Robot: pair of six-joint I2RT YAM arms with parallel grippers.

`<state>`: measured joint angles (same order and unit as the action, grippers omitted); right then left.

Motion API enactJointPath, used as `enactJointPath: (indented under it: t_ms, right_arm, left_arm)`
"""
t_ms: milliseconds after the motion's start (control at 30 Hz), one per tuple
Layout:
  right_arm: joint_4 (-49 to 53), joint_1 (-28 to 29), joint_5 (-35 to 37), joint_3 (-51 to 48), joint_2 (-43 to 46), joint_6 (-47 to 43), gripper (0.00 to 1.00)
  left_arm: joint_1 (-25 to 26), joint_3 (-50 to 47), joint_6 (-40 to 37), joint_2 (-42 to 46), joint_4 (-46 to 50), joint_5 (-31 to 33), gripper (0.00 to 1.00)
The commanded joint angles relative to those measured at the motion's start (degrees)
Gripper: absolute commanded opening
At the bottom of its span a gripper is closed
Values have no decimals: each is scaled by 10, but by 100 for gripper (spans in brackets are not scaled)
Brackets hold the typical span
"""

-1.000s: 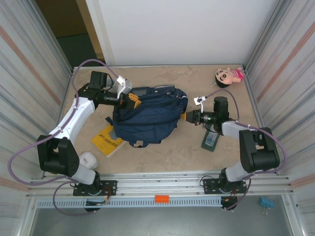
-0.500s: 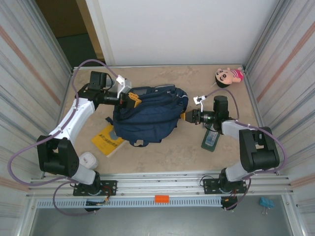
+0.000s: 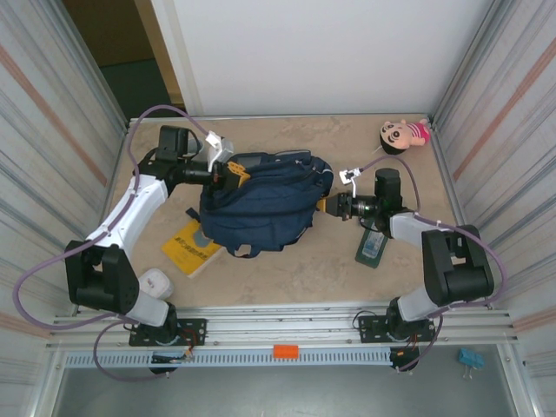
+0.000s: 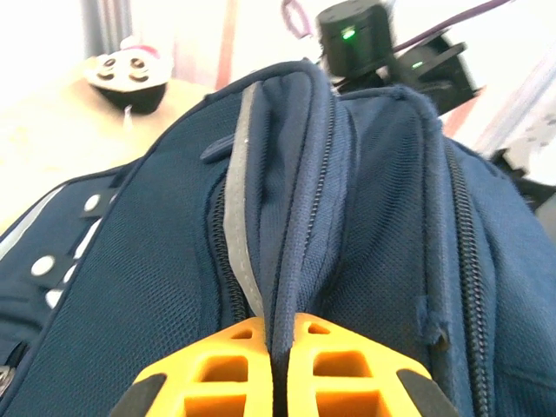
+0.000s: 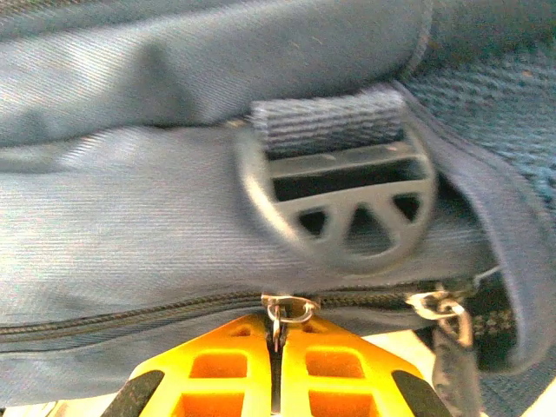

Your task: Pack the student bag

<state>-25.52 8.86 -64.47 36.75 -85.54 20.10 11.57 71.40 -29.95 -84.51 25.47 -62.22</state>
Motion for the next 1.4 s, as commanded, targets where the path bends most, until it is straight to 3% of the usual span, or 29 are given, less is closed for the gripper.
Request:
enactJointPath:
  t_ms: [0,133,200,467,633,767,1033,1367]
  right_arm:
    - [71,1,1,6,56,-31,4]
    - [192,11,9,25,102,-87,3]
    - [224,15,8,30,122,-96,3]
    - [342,74,56,69,166,-119,2]
    - [385,131,97,90,180,-112,2]
    - [398,160,121,100,198,-88,2]
    - [412,215,162,107,194,-21,4]
    - [351,223,210,92,191,135,6]
  left_arm:
    - [14,-8,41,45,-54,139,0]
    - [43,-32,63,64,-72,291,0]
    - [50,-47,87,73,-92,336,0]
    - [91,-101,163,80,-176,416,0]
    - [141,-98,202,59,-200,511,0]
    - [161,-106,255,46,-239,549,0]
    - [233,-117,290,15,-301,609,0]
    - [271,-130,307,-3,-345,629,0]
